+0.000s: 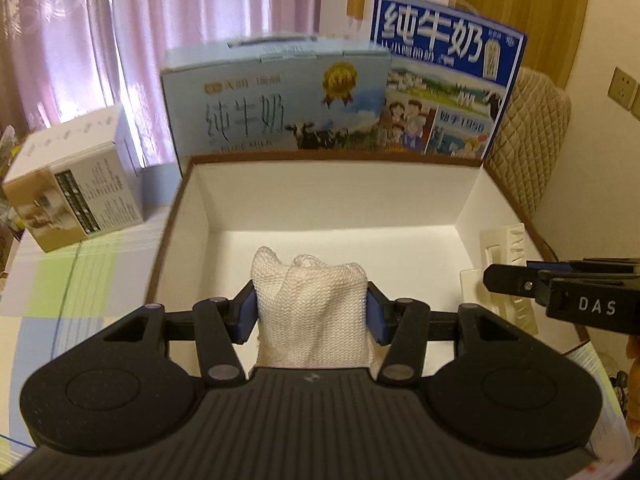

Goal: Organize objects
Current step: 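Carry both items into the brown box and open both tools to release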

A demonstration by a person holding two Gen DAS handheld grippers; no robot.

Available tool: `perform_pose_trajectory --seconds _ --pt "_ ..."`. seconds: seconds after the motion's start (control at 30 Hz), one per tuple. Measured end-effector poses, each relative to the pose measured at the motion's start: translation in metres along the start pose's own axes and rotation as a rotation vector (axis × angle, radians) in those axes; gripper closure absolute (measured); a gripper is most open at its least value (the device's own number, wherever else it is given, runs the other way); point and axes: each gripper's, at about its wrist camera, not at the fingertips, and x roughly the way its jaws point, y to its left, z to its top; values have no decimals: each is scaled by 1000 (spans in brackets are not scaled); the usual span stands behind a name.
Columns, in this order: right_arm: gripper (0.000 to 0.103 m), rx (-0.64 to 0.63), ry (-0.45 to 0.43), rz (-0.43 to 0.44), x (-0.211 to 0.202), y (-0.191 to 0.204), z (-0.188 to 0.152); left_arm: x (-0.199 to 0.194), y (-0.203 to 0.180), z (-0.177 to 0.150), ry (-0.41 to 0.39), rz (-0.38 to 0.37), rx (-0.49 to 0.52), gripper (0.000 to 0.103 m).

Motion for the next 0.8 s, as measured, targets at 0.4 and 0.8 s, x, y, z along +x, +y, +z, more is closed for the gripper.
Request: perform_pose_trajectory --seconds 0.4,0.8 --pt "78 27 106 -26 36 -12 -14 50 -8 -13 137 -29 -18 53" --pt "78 33 108 -20 38 -12 -13 53 -8 -12 123 -16 -18 33"
